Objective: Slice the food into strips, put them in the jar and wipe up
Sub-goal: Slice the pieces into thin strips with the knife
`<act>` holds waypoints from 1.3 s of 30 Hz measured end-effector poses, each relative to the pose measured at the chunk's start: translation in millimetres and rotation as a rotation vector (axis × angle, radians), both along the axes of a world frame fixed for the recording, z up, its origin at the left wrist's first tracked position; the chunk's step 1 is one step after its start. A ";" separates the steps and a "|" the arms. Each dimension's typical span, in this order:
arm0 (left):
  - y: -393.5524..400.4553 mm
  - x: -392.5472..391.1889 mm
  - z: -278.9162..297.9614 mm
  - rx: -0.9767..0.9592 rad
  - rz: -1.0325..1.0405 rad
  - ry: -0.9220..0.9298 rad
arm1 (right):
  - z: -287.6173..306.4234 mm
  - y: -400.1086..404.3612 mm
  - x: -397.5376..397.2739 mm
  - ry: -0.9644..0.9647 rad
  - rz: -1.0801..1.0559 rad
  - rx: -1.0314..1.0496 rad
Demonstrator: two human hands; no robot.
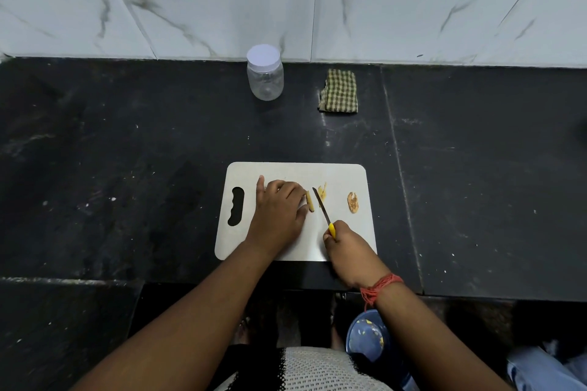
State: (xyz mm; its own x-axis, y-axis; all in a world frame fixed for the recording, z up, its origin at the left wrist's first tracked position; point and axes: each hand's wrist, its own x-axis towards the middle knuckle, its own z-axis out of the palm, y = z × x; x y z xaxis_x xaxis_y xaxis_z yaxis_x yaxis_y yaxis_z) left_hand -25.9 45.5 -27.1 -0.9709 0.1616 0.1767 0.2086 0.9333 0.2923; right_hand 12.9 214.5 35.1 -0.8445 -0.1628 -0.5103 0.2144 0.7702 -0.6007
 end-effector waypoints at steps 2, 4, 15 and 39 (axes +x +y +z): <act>-3.7 3.6 -2.0 -0.025 -0.053 0.048 | 0.0 -2.0 -0.1 0.009 0.019 0.016; -6.2 6.8 -2.8 -0.057 -0.123 0.089 | -0.4 -3.9 -0.4 0.013 0.038 0.033; -13.8 11.8 -13.0 -0.136 -0.245 0.116 | -6.4 -8.8 -3.6 0.063 0.092 0.097; -15.1 7.2 -16.3 -0.113 -0.299 0.151 | -7.4 -26.4 -11.7 -0.080 0.111 0.214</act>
